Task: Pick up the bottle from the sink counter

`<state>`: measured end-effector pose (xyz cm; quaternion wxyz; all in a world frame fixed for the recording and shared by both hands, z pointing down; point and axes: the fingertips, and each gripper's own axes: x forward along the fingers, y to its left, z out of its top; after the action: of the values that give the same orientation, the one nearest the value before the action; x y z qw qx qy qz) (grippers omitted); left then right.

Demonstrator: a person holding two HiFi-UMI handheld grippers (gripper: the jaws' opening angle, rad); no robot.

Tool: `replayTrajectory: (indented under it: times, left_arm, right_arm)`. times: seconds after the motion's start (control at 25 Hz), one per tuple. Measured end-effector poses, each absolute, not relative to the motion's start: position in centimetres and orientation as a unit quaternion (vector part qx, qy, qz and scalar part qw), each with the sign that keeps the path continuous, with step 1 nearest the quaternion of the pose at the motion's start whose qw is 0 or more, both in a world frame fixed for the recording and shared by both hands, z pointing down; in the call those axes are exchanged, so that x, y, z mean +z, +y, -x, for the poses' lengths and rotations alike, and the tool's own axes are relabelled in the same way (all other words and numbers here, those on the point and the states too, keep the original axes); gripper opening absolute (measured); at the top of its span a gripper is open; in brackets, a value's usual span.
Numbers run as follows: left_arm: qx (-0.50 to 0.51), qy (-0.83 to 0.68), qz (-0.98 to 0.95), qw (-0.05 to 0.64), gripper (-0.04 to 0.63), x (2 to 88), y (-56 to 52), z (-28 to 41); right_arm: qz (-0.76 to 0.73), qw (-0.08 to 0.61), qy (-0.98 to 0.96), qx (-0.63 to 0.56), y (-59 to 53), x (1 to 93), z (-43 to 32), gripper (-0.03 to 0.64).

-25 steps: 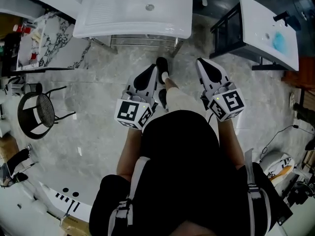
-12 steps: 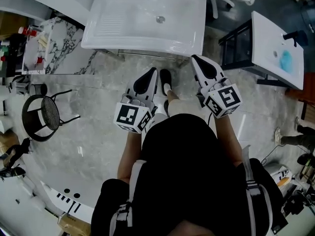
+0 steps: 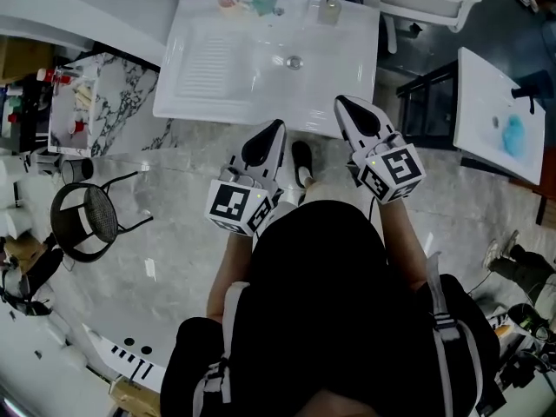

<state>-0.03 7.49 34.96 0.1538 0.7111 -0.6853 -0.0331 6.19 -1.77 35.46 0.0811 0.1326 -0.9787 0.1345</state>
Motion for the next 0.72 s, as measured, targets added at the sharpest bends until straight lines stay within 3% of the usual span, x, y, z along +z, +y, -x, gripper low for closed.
replayTrajectory:
  times: [0.72]
  left_arm:
    - [-0.036,-0.682,-0.713,0.157,0.018,35.0,0.3,4.1]
  right_arm:
    - [-0.127,0.085,-0.978,0.14,-8.7,37.1,0.3,0.003]
